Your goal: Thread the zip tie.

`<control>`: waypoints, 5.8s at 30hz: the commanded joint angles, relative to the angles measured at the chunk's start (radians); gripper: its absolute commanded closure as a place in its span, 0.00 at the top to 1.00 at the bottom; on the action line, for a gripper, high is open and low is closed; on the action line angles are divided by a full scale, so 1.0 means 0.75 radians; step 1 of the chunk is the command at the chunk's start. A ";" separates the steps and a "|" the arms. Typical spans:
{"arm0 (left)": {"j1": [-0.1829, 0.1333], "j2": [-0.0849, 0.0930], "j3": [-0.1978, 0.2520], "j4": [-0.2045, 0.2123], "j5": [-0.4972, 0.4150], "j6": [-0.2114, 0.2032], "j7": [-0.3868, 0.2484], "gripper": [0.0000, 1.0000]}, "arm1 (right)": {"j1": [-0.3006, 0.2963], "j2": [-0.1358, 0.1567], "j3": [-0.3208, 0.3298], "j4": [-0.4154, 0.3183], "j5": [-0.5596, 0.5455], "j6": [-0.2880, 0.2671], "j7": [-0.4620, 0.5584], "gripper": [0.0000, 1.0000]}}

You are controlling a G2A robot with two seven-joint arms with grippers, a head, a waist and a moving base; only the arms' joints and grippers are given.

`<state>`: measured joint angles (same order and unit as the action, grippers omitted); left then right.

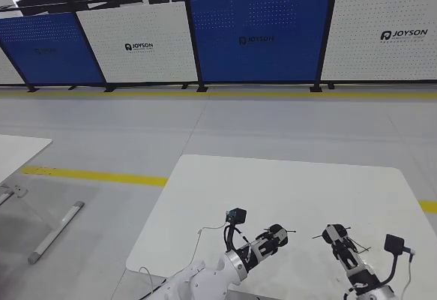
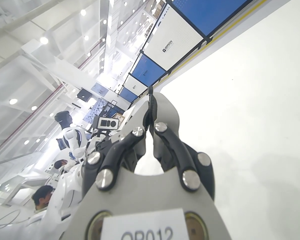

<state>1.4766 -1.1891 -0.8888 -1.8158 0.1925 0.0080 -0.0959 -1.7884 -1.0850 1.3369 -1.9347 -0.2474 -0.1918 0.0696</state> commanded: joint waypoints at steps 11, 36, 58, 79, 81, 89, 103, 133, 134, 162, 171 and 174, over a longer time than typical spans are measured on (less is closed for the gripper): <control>0.000 0.000 0.000 0.000 0.000 0.000 0.000 0.00 | 0.061 -0.026 -0.121 0.019 -0.149 0.120 -0.104 0.00; 0.000 0.000 0.000 0.000 0.000 0.000 0.000 0.00 | 0.036 -0.016 -0.032 0.103 -0.166 -0.198 -0.004 0.00; 0.000 0.000 0.000 0.000 0.000 0.000 0.000 0.00 | 0.055 -0.067 -0.184 0.145 -0.365 -0.063 -0.331 0.00; 0.000 0.000 0.000 0.000 0.000 0.000 0.000 0.00 | 0.090 -0.086 -0.179 0.159 -0.312 -0.051 -0.366 0.00; 0.000 0.000 0.000 0.000 0.000 0.000 0.000 0.00 | 0.090 -0.086 -0.179 0.159 -0.312 -0.051 -0.366 0.00; 0.000 0.000 0.000 0.000 0.000 0.000 0.000 0.00 | 0.105 -0.093 -0.196 0.163 -0.321 -0.027 -0.316 0.00; 0.000 0.000 0.000 0.000 0.000 0.000 0.000 0.00 | 0.099 -0.107 -0.188 0.156 -0.332 -0.015 -0.318 0.00; -0.004 0.000 -0.001 0.000 0.009 -0.001 -0.006 0.00 | 0.110 -0.130 -0.179 0.180 -0.293 -0.057 -0.267 0.00; -0.013 0.003 -0.009 -0.001 0.030 0.004 -0.019 0.00 | 0.110 -0.130 -0.179 0.180 -0.293 -0.057 -0.267 0.00; -0.024 0.024 -0.042 -0.049 0.162 0.024 -0.176 0.00 | 0.018 -0.146 -0.164 0.218 -0.401 -0.161 -0.592 0.00; -0.024 0.024 -0.042 -0.049 0.162 0.024 -0.176 0.00 | 0.019 -0.147 -0.167 0.221 -0.406 -0.156 -0.595 0.00; -0.024 0.024 -0.042 -0.049 0.162 0.024 -0.176 0.00 | 0.019 -0.147 -0.167 0.221 -0.406 -0.156 -0.595 0.00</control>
<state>1.4589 -1.1711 -0.9200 -1.8524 0.3143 0.0262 -0.2278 -1.7744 -1.1953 1.2120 -1.7687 -0.5521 -0.3085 -0.3768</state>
